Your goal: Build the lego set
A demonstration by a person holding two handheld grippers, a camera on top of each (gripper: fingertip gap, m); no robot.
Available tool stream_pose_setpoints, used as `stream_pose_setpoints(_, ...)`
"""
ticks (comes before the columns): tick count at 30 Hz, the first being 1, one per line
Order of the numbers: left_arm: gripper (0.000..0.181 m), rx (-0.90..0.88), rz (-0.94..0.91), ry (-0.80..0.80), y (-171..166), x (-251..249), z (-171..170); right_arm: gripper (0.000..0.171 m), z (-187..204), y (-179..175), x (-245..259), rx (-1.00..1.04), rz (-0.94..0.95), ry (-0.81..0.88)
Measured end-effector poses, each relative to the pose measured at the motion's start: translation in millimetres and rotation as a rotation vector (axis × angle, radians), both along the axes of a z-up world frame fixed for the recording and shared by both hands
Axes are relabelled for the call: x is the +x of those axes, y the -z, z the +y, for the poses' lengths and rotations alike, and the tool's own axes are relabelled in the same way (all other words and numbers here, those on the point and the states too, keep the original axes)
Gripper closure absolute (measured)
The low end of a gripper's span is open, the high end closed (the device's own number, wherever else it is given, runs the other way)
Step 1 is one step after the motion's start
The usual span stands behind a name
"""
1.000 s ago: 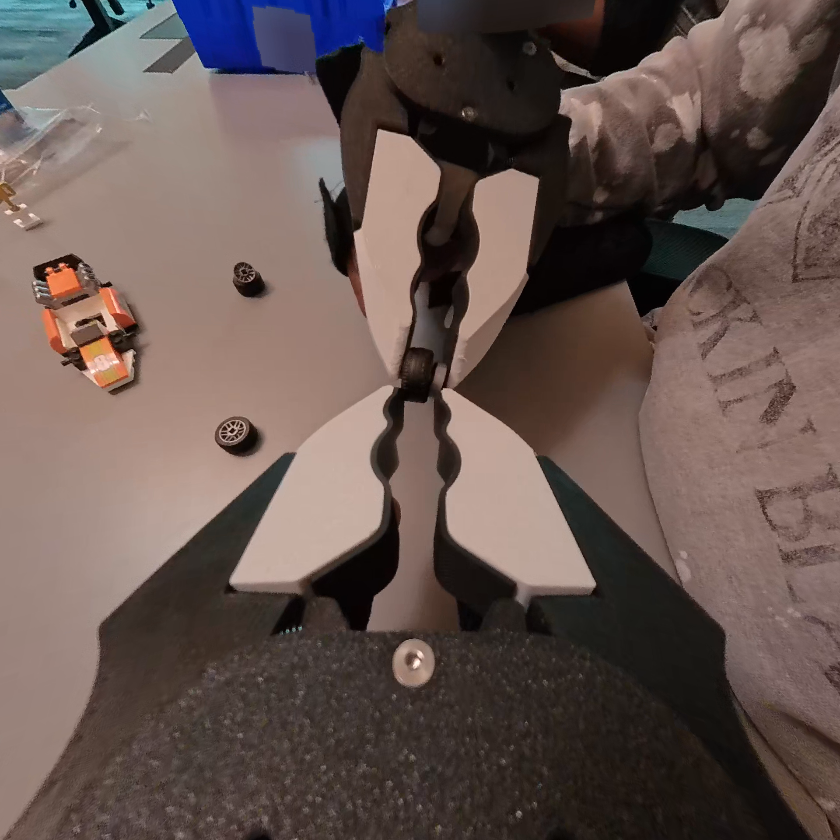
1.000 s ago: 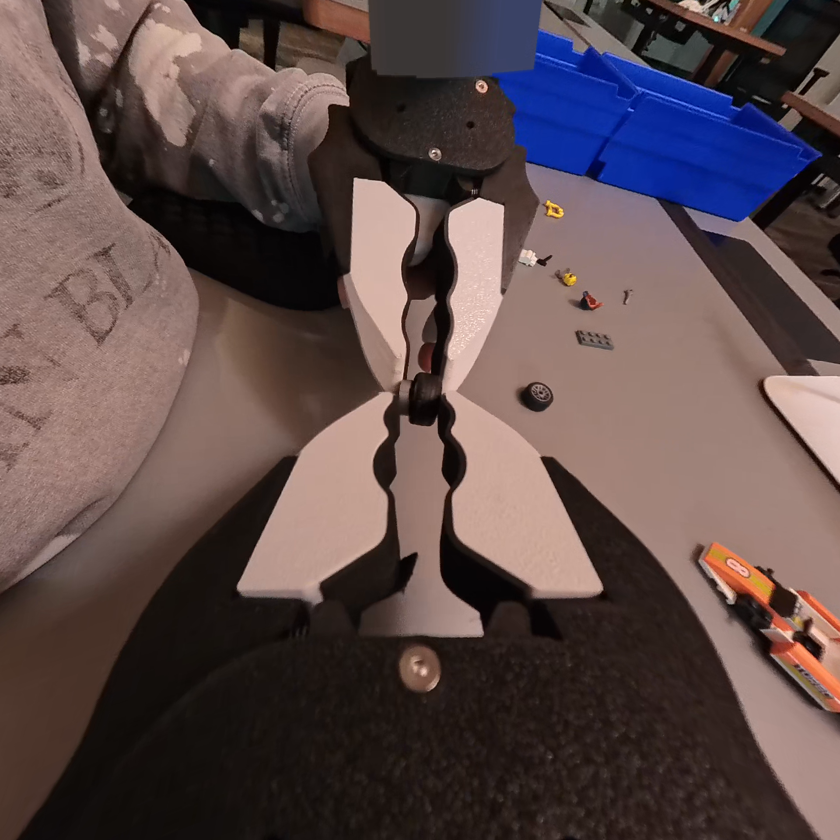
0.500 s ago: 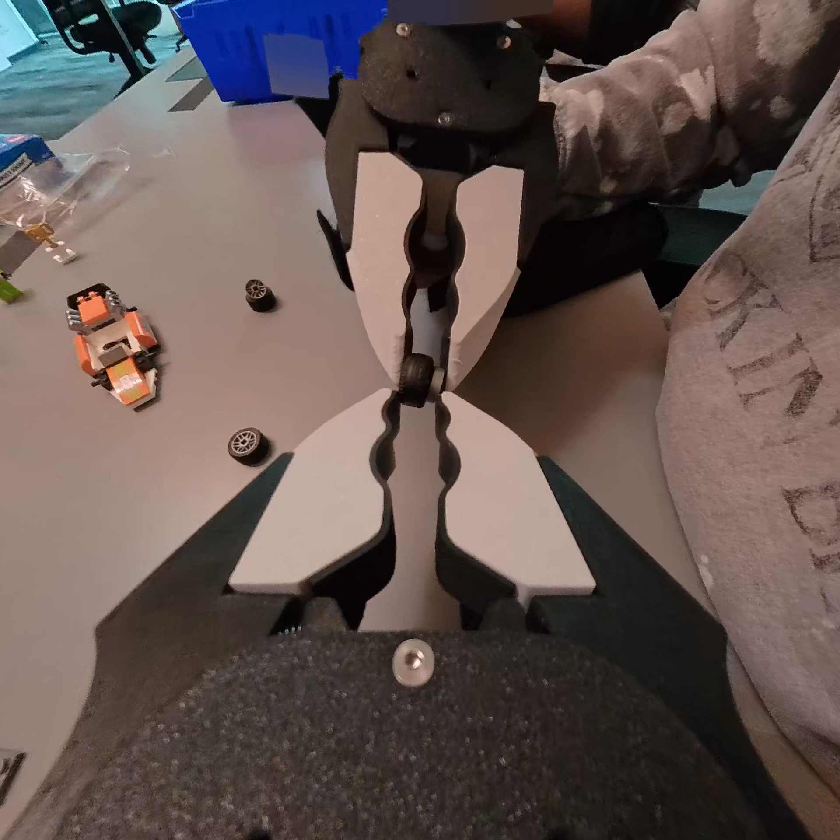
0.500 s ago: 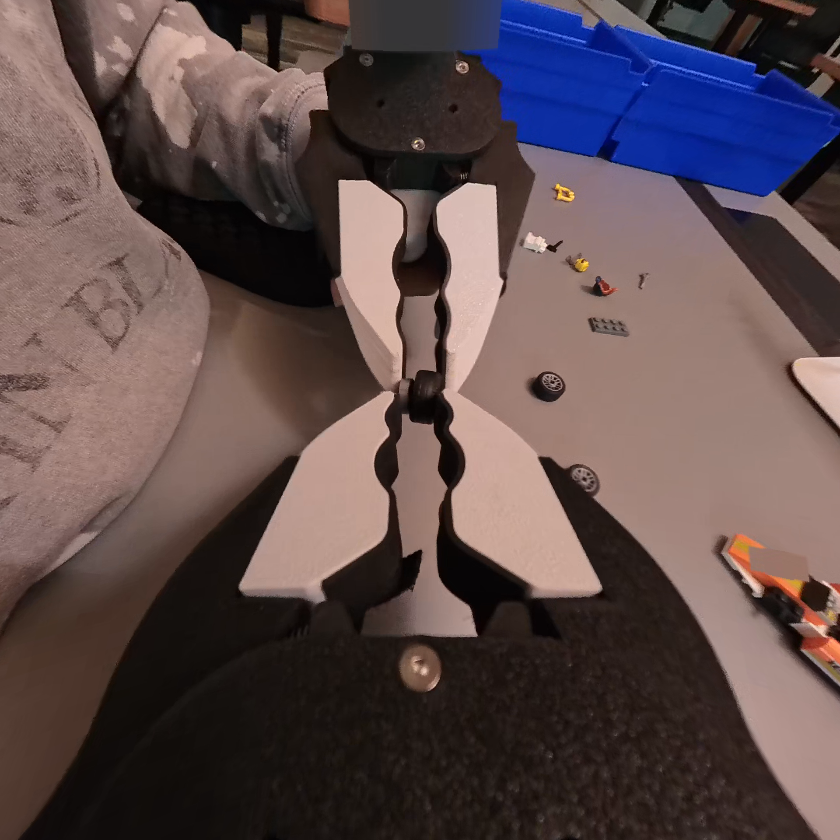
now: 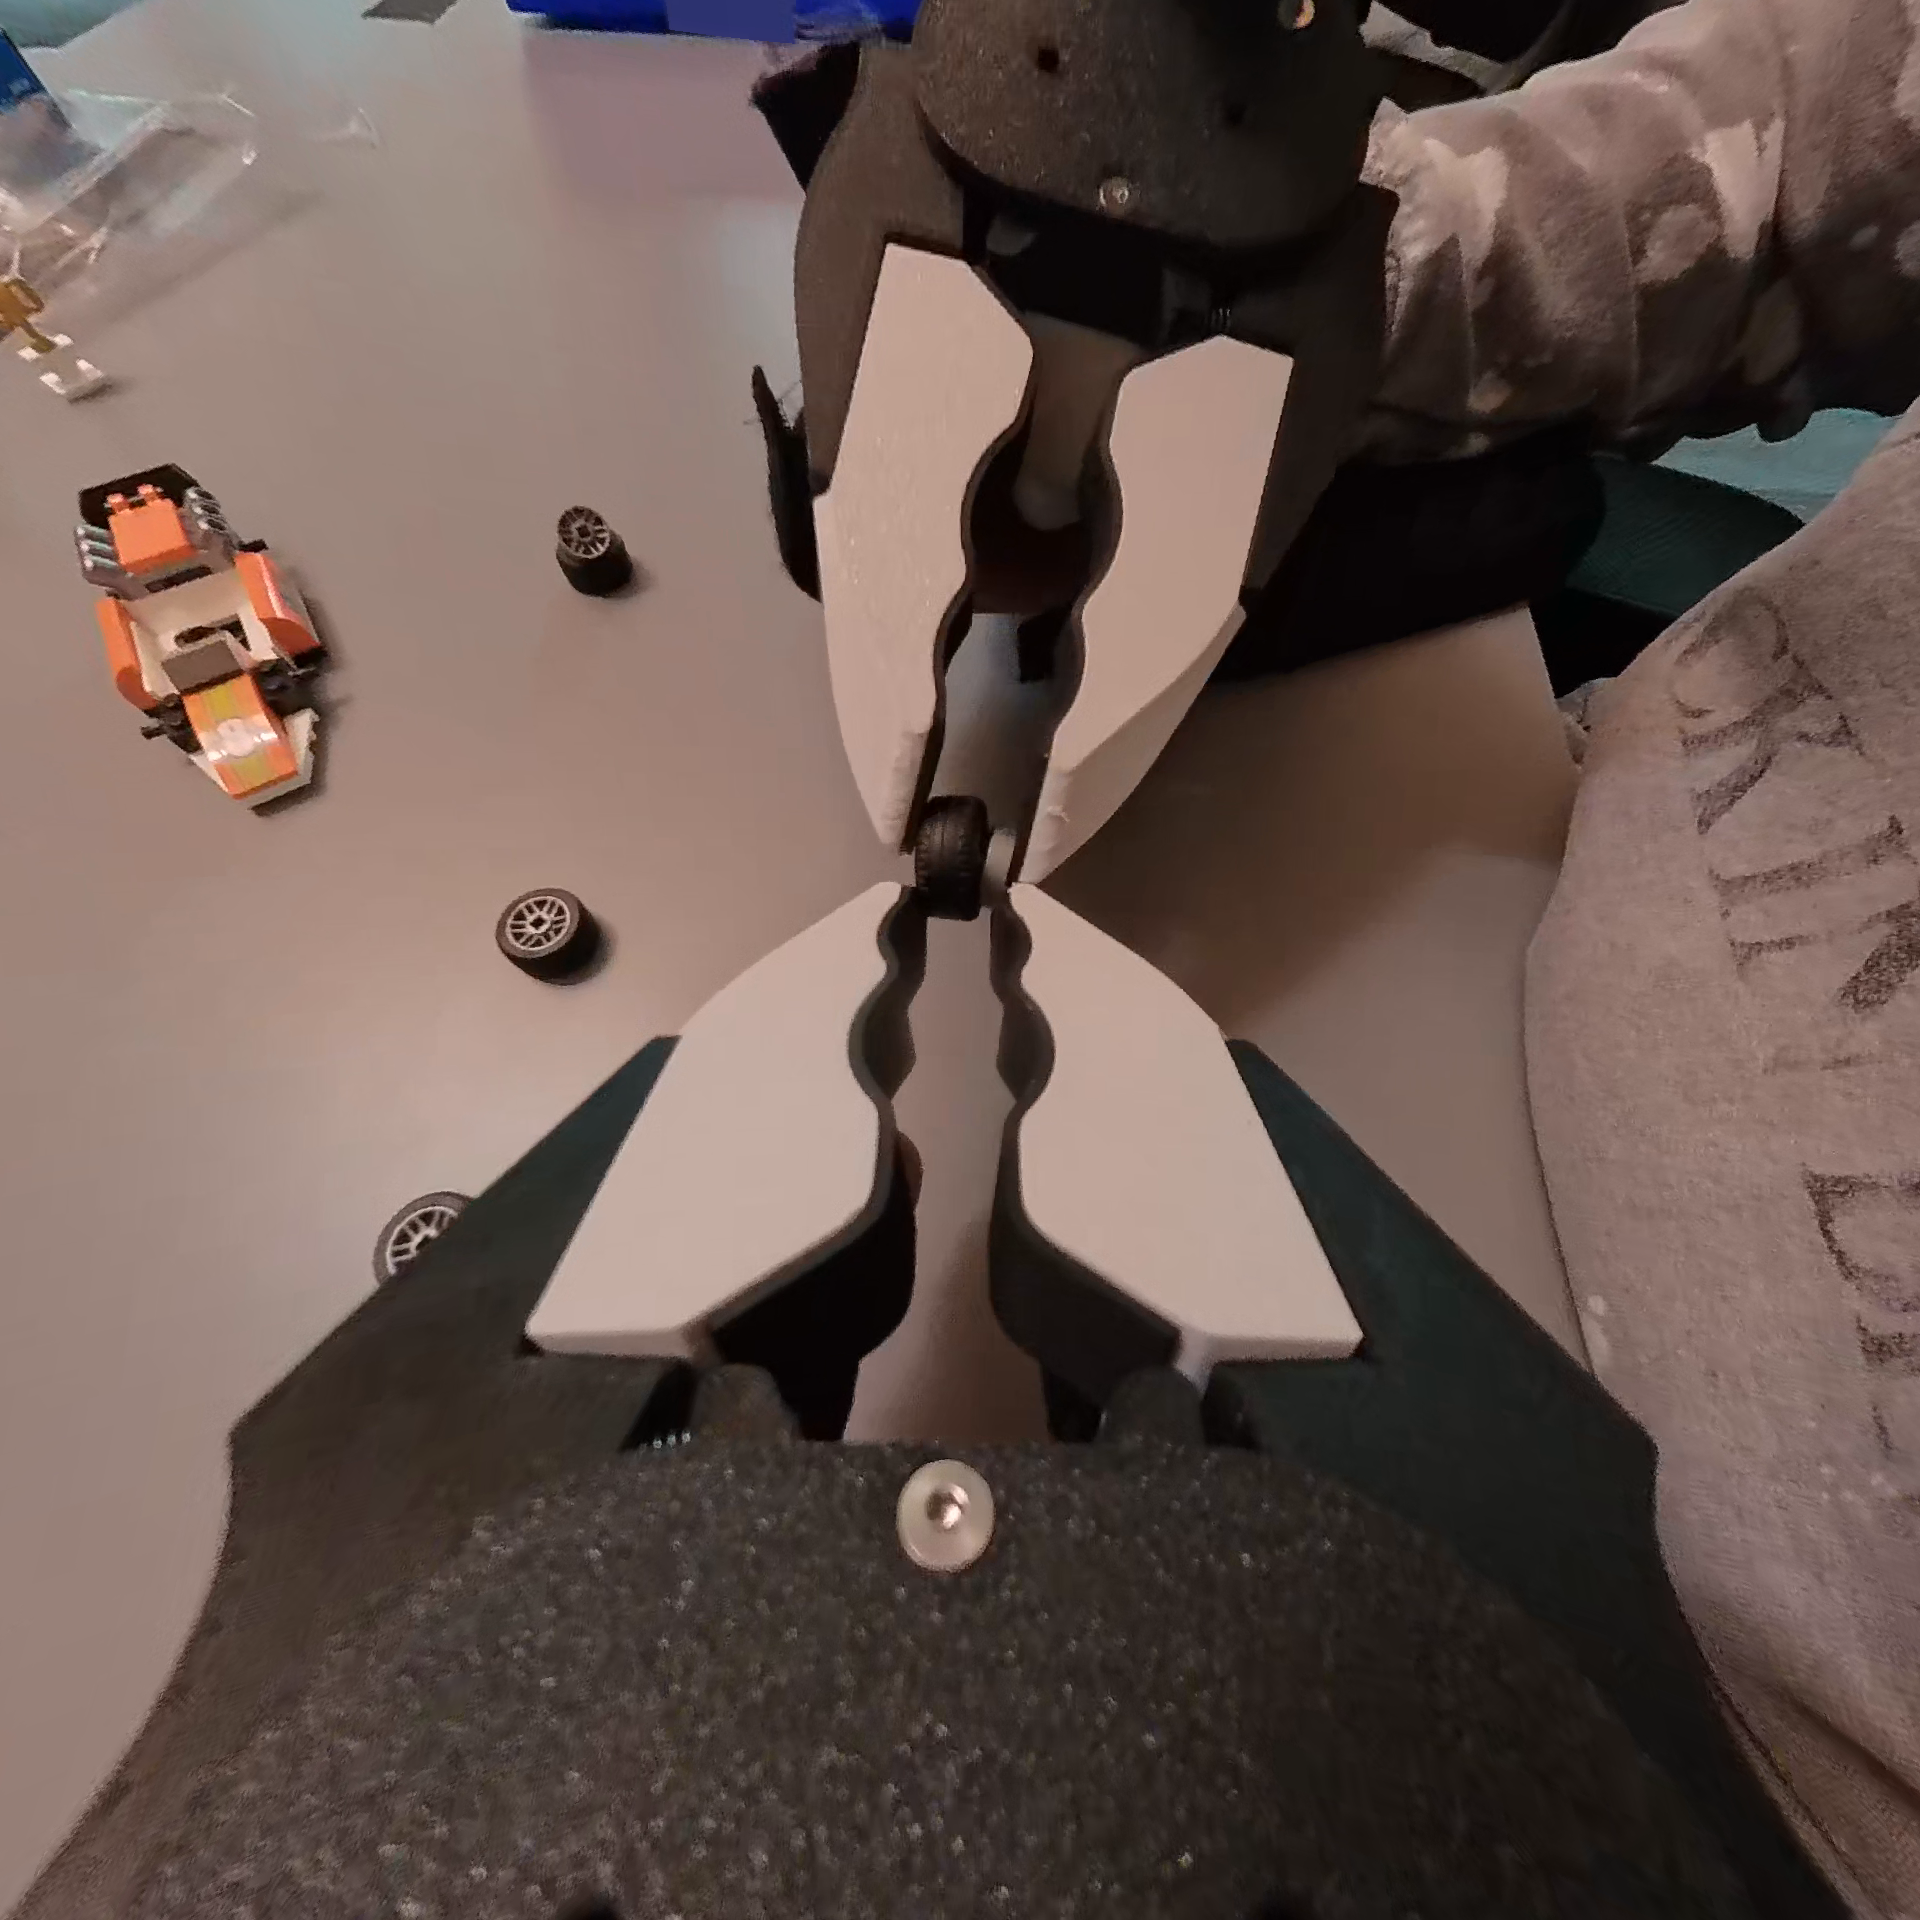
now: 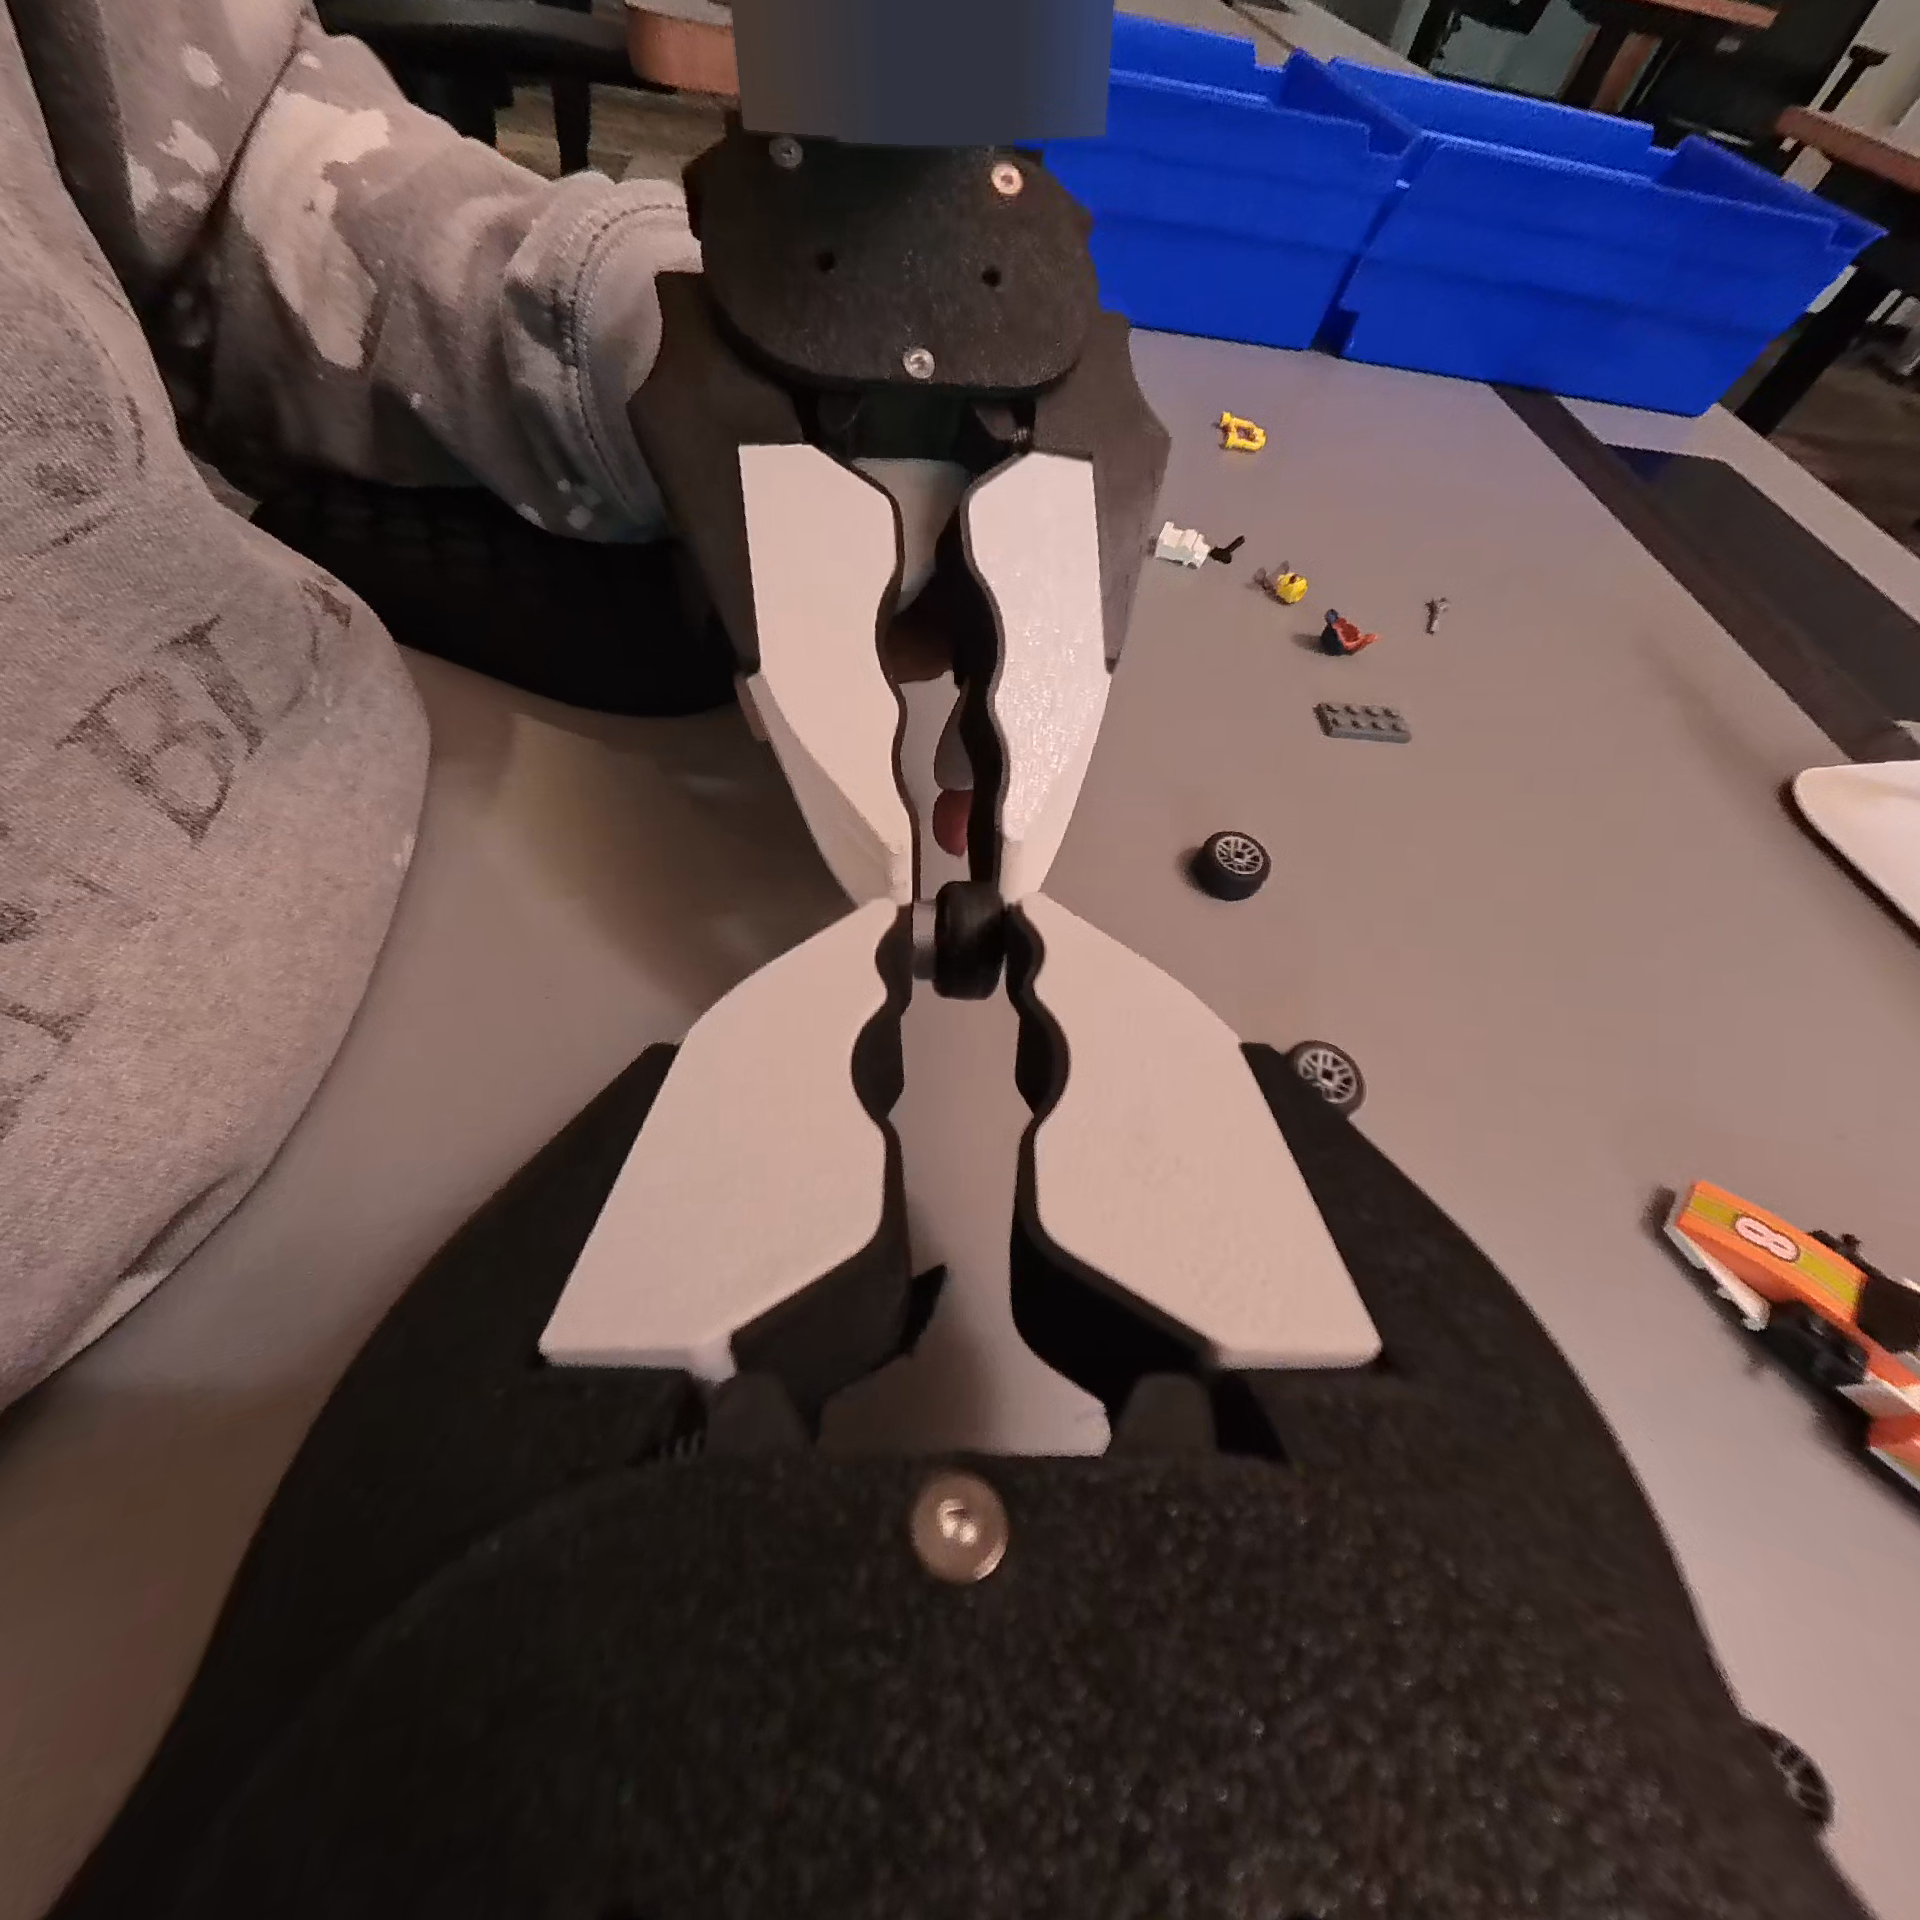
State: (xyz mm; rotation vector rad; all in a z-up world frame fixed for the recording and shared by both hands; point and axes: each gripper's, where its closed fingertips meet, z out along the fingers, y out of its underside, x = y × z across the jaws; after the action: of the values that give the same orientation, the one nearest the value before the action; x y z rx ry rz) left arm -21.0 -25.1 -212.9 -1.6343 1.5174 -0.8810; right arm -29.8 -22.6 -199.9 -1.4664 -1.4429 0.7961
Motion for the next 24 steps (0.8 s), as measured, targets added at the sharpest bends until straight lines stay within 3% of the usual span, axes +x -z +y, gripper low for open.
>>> stream_pose_setpoints(10,0.168,-0.123,-0.129,-0.003,-13,2,0,0.156,0,-12,1,0.051,0.022,0.022)
stream_pose_setpoints(19,0.168,-0.254,-0.404,-0.006,-53,6,-3,0.157,-2,-50,3,-0.114,0.26,0.007)
stream_pose_setpoints(24,0.168,-0.307,-0.432,-0.073,-57,8,3,0.157,3,-56,6,-0.202,0.331,0.025)
